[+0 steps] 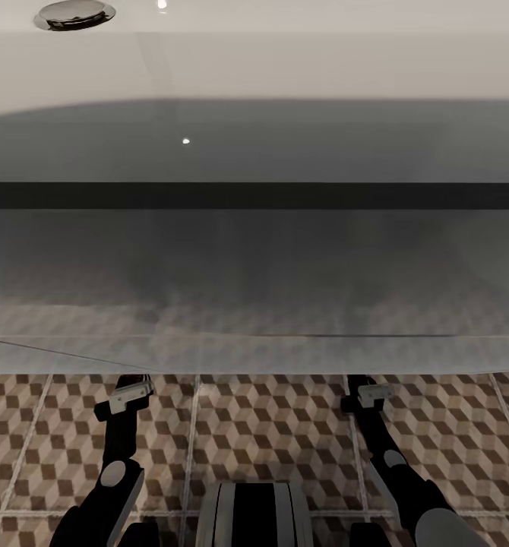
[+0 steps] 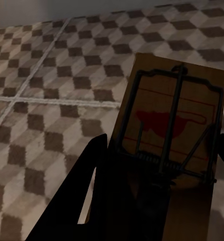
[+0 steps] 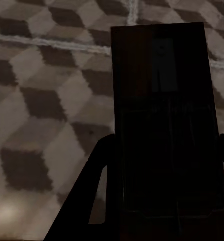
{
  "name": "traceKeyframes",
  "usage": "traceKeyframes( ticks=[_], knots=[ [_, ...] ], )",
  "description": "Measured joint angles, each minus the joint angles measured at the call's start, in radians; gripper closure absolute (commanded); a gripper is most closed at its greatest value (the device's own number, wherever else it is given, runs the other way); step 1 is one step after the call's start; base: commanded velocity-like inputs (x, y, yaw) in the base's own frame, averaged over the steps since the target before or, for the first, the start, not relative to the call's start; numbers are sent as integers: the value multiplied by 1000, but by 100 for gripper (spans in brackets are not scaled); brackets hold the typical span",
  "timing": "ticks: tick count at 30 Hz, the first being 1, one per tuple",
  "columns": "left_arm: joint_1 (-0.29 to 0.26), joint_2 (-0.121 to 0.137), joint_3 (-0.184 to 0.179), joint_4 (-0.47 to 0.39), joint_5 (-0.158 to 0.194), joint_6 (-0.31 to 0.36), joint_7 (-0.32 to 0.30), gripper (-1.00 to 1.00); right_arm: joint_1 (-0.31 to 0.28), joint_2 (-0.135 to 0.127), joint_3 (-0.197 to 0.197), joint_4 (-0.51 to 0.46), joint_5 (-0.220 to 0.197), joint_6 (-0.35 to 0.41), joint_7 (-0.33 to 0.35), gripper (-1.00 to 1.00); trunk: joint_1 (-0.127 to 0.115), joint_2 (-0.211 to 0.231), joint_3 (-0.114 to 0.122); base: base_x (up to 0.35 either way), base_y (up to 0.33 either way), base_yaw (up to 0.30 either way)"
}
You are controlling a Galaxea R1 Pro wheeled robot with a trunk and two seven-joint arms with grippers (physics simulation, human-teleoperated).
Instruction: Take the four mousetraps from the cabinet in the bathroom and place them on the bathroom floor. Make sure all four end up on the same floor surface, and ensure that at least two of them are either under or directly next to the same bathroom sink.
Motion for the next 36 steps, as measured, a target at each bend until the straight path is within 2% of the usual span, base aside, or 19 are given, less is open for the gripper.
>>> traceKeyframes(
  ticks=[24,36],
  knots=[
    [0,-10,-3,28,8,-14,-3,100,-2,0,0,-35,-2,6,0,100,0,0,0,0,0,0],
    [0,-17,-3,20,10,-14,-4,100,-29,1,-1,-34,-3,7,8,100,0,0,0,0,0,0]
  ],
)
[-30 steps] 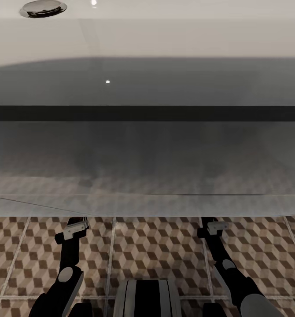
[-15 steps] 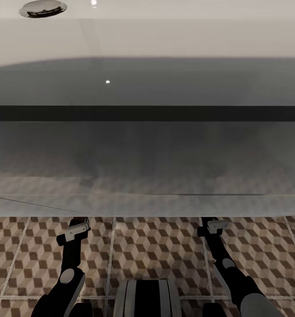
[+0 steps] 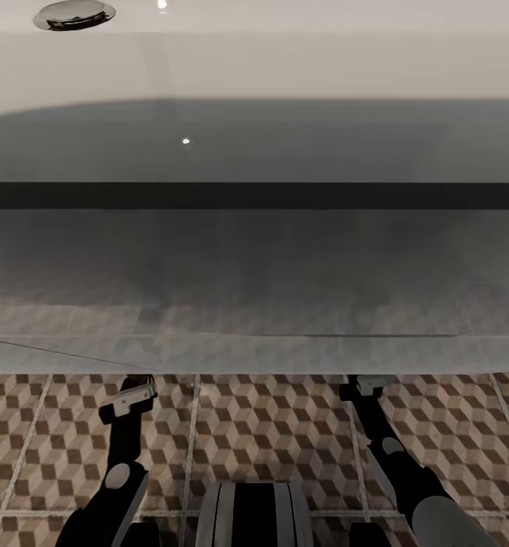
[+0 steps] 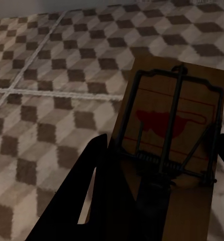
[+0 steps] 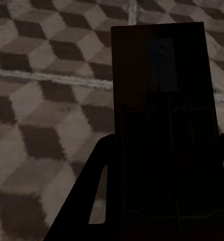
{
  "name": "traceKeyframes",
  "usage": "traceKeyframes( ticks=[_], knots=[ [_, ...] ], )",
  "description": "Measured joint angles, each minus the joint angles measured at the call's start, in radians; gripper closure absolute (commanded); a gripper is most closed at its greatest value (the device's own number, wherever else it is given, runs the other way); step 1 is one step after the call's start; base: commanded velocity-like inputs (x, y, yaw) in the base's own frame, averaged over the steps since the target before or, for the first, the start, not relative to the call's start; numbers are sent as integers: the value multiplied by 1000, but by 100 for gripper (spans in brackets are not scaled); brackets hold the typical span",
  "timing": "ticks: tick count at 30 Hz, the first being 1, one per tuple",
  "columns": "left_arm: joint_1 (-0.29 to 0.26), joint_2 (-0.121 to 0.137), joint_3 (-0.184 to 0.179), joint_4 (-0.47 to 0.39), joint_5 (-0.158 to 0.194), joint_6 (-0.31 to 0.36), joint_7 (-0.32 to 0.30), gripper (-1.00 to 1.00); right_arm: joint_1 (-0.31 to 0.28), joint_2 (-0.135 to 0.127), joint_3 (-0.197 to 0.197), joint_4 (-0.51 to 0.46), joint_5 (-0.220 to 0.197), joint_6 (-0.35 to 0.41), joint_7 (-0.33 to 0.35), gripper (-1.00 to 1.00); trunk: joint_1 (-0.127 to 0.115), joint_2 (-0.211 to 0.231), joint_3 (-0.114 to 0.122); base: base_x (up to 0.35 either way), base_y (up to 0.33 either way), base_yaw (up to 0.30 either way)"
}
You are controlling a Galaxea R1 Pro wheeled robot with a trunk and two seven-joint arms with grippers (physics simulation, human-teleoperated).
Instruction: Take the four mousetraps from the cabinet in the bathroom and place them on the bathroom floor. Make sure all four end up on the same floor surface, and ensure that at least two of them are either under or directly next to the same bathroom sink.
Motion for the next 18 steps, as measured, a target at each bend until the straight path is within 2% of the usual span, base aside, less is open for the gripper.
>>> traceKeyframes(
  ticks=[6,10,14,18],
  knots=[
    [0,-32,-1,-5,0,0,0,100,0,0,1,1,-4,0,8,100,0,0,0,0,0,0],
    [0,-48,-1,-16,0,0,0,100,0,0,0,1,-12,0,74,100,0,0,0,0,0,0],
    [0,-53,-1,-20,1,-1,-2,100,0,0,1,1,-65,2,131,100,0,0,0,0,0,0],
    [0,-54,-1,-21,1,-1,-23,100,0,-1,1,1,-94,23,191,100,0,0,0,0,0,0]
  ],
)
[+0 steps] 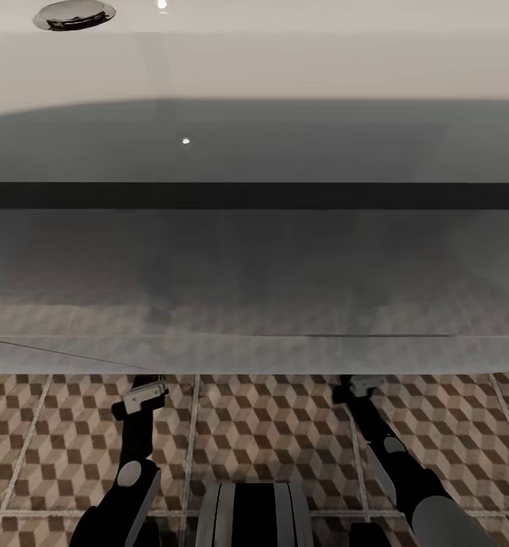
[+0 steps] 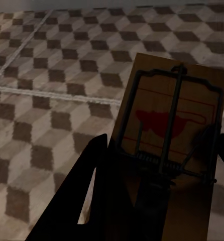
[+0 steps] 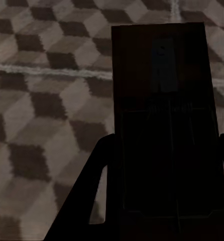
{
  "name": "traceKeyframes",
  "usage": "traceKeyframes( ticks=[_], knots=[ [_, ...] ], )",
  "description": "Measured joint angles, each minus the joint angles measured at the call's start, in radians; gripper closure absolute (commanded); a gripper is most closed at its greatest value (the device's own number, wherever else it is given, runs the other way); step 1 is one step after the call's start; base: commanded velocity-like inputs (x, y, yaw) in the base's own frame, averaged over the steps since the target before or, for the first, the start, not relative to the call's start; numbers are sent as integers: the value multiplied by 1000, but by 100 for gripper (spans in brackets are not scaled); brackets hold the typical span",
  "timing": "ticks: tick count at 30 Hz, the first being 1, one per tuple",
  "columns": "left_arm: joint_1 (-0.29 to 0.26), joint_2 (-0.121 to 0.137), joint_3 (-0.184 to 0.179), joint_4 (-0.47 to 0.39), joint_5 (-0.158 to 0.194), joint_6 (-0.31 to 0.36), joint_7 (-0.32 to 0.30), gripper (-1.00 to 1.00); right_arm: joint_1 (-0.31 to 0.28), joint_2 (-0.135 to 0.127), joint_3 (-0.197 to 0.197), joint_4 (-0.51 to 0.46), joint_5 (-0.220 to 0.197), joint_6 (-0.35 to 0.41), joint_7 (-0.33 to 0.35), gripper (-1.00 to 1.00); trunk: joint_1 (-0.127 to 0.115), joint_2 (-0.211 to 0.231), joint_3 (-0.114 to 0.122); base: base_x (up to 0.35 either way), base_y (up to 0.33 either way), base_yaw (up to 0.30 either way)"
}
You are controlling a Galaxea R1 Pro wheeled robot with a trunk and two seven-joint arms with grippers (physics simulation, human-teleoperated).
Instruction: Take the four mousetraps from the cabinet in the bathroom and place them on the bathroom floor. Make sure all four end up on the same floor surface, and ensure that at least two of them are either under or directly next to the same bathroom sink.
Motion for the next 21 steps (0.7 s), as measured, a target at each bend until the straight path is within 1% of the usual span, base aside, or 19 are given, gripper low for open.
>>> traceKeyframes(
  ticks=[2,6,21],
  knots=[
    [0,0,0,0,0,0,-12,100,0,0,0,0,-4,14,19,100,0,0,0,0,0,0],
    [0,-2,0,0,0,1,-24,100,0,0,0,0,-7,28,35,100,0,0,0,0,0,0],
    [0,-3,0,0,0,2,-27,100,0,-9,-1,-3,-4,36,39,100,0,0,0,0,0,0]
  ],
)
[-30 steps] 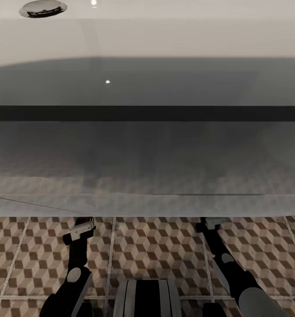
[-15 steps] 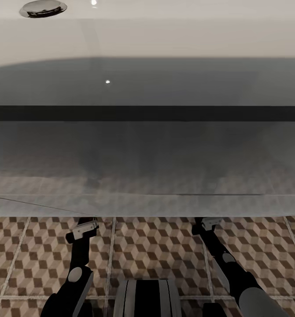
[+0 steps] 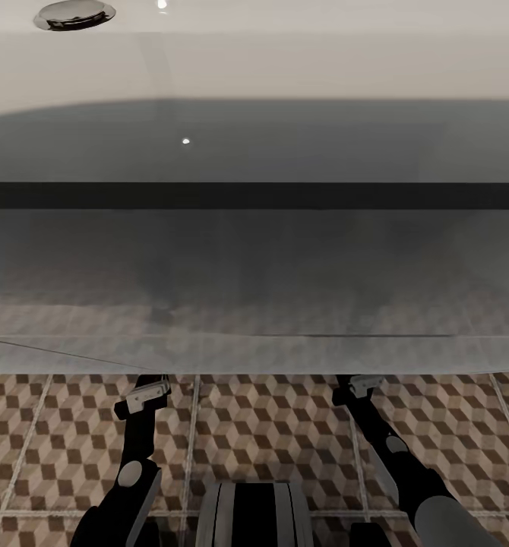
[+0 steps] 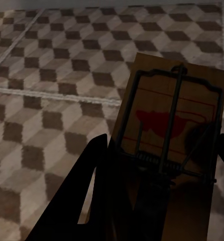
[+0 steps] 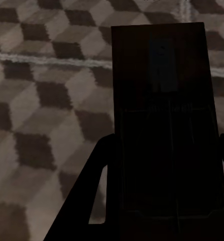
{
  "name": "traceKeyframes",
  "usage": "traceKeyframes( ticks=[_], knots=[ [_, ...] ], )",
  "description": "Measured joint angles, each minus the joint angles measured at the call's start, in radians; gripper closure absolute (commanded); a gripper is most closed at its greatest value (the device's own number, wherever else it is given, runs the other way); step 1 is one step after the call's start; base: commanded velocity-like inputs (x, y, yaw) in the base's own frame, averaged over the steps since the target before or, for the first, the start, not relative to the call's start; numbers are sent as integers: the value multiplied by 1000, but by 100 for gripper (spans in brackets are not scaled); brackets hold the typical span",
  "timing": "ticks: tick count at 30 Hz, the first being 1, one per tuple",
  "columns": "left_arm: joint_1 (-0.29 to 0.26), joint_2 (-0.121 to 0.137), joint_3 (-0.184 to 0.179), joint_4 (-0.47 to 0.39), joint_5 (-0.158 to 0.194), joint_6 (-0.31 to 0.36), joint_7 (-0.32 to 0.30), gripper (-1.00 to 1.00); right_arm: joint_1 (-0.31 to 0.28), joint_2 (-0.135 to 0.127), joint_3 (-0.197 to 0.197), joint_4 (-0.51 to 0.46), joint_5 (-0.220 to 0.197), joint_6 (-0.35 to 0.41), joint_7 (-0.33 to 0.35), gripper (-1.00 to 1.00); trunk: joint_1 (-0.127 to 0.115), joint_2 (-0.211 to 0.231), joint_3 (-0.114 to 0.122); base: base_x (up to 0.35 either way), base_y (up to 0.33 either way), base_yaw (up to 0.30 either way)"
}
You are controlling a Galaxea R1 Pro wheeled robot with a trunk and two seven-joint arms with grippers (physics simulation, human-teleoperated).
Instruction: Take the four mousetraps from the cabinet in the bathroom and place them on the bathroom floor. Make sure all four end up on the same floor surface, and ensure that at least two of them are either under or directly next to the same bathroom sink.
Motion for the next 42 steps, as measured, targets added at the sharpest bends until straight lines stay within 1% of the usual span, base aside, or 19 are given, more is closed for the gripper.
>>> traceKeyframes(
  ticks=[12,14,18,21,42],
  knots=[
    [0,5,1,-5,-1,1,0,100,0,0,-1,-13,4,-1,-26,100,0,0,0,0,0,0],
    [0,6,2,-8,-1,2,0,100,0,0,-1,-14,4,-4,-40,100,0,0,0,0,0,0],
    [0,6,3,-16,-1,1,1,100,0,0,-1,-19,4,-6,-90,100,0,0,0,0,0,0],
    [0,5,3,-17,-1,1,1,100,0,0,-1,-20,4,-6,-107,100,0,0,0,0,0,0],
    [0,4,5,-13,-3,2,3,100,0,0,0,-20,7,-11,-116,100,0,0,0,0,0,0]
  ],
)
